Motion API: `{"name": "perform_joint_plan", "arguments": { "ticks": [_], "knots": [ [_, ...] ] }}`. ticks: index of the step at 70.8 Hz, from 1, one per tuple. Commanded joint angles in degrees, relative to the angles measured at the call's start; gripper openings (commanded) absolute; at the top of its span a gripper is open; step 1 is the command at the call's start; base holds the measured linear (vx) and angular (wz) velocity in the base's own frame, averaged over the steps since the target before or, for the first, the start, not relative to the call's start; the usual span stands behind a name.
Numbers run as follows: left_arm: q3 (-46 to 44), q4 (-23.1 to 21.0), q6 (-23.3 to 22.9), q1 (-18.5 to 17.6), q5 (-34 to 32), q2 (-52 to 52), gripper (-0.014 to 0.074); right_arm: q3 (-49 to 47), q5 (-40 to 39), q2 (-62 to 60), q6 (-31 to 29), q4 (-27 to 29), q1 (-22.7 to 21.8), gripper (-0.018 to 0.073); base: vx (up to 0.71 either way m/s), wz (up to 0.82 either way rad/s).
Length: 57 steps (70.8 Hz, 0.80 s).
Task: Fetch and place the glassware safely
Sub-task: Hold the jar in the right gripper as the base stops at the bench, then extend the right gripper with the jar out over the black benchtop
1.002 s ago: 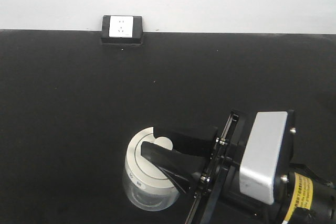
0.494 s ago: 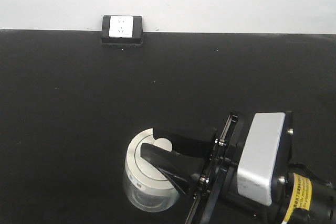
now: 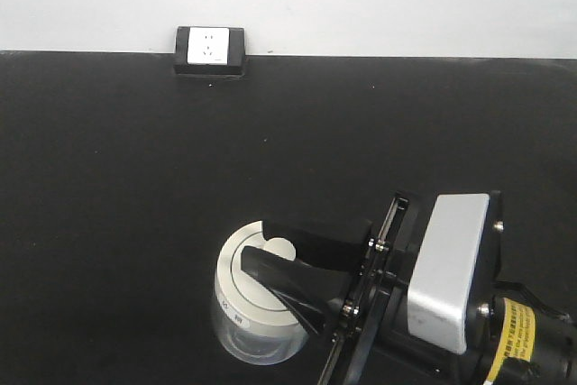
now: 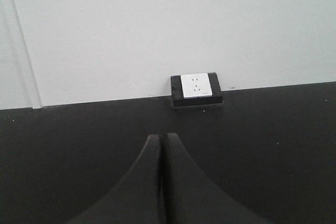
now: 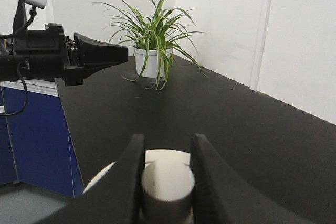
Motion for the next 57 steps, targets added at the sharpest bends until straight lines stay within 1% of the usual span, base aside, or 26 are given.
{"name": "perform_joint_plan", "arguments": {
  "ticks": [1, 22, 30, 37, 44, 57],
  "knots": [
    [-1.53, -0.26, -0.35, -0.38, -4.1, 0.45, -0.0007, -1.86, -5.67, -0.95, -0.14, 0.64, -0.08, -0.0004, 0.0, 0.0],
    [-1.53, -0.26, -0.35, -0.38, -4.1, 0.45, -0.0007, -1.86, -5.07, -0.95, -0.03, 0.9, -0.08, -0.0004, 0.0, 0.0],
    [-1.53, -0.26, -0.35, -0.38, -4.1, 0.45, -0.0007, -1.86, -3.68, -0.8, -1.41, 4.08, -0.08, -0.0001, 0.0, 0.0],
    [-1.53, -0.26, -0.35, -0.38, -4.1, 0.45, -0.0007, -1.86, -2.1, -0.8, -5.43, 8.31, -0.48, -0.0001, 0.0, 0.0],
    [-1.53, -0.26, -0.35, -0.38, -4.1, 0.45, -0.0007, -1.86, -1.26, -0.8, -7.8, 10.42, -3.44, -0.0001, 0.0, 0.0],
    [-1.53, -0.26, -0.35, -0.38, -4.15, 0.45, -0.0007, -1.91, -1.11, 0.56, -7.22, 10.19, -13.26, -0.0001, 0.0, 0.0]
  ]
}}
